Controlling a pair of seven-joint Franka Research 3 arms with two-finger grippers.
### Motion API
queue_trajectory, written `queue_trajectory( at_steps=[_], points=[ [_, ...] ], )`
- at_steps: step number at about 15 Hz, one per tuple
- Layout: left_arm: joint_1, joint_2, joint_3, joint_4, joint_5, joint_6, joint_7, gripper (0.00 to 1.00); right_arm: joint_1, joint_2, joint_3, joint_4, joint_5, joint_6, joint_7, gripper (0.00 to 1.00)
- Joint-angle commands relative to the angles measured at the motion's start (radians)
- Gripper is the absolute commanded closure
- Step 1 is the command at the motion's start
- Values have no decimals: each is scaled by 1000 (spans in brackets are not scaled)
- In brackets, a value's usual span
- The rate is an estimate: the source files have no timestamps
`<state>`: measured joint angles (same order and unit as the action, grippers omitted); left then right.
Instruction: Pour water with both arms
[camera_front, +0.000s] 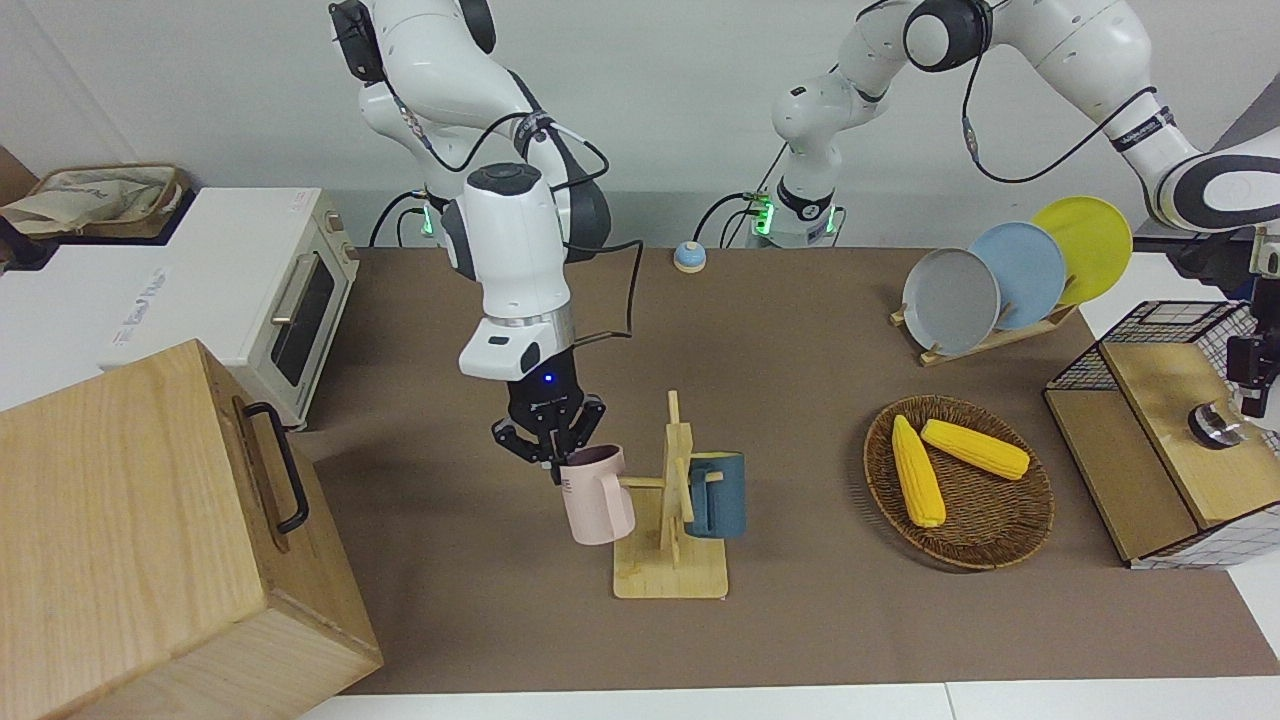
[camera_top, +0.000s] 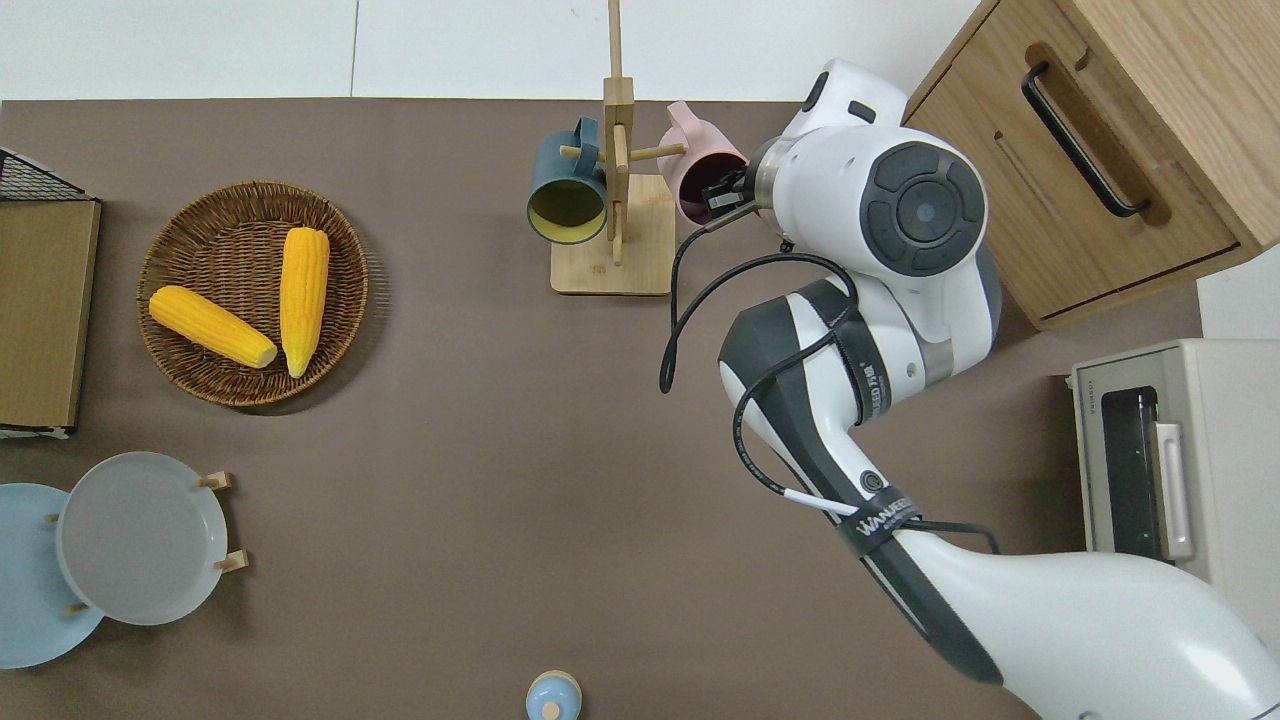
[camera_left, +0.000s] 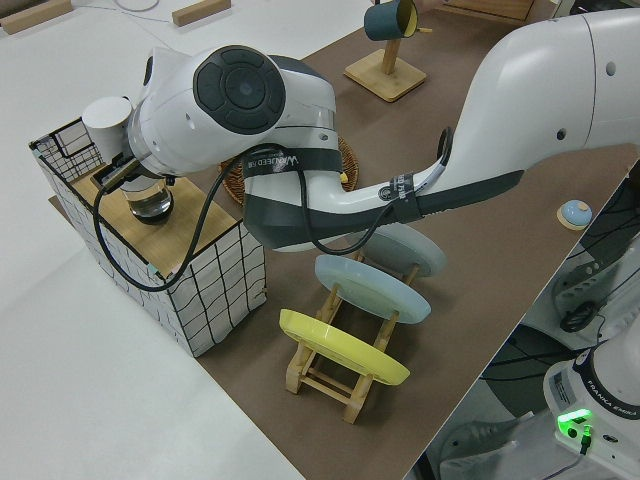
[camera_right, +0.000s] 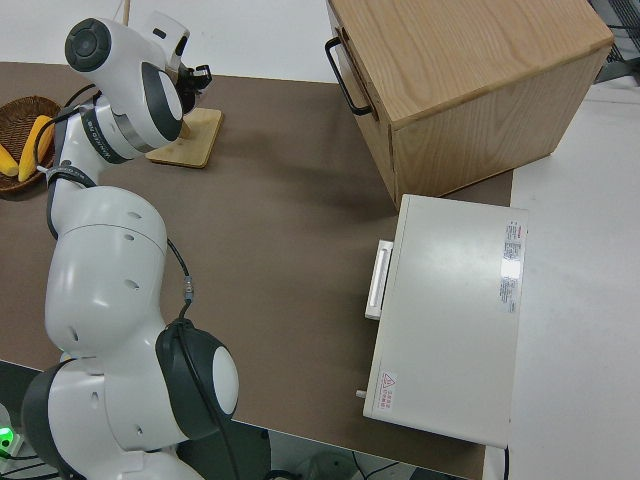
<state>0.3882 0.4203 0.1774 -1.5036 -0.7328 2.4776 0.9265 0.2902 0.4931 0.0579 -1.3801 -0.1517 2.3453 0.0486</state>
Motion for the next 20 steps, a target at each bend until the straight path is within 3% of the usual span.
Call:
queue_trajectory(
  at_steps=[1, 4, 11, 13, 16, 20],
  points=[
    [9, 5, 11, 74, 18, -64, -50, 1000, -37, -37, 13, -1, -11, -78, -58, 1000],
    [8, -21, 11, 158, 185, -201, -216, 1000, -60, -70, 11, -11, -12, -186, -59, 1000],
    [-38, -184, -2, 145, 351, -331, -400, 1000, -66, -125, 13, -14, 30, -608, -50, 1000],
    [-60, -225, -2, 122, 387, -368, -435, 1000, -59, -143, 13, -39, 70, -688, -39, 1000],
    [-104, -302, -4, 37, 464, -374, -497, 1000, -37, -154, 36, -97, 145, -708, 120, 1000],
    [-166, -420, -4, -99, 565, -370, -576, 1000, 39, -140, 46, -89, 260, -702, 275, 1000]
  ],
)
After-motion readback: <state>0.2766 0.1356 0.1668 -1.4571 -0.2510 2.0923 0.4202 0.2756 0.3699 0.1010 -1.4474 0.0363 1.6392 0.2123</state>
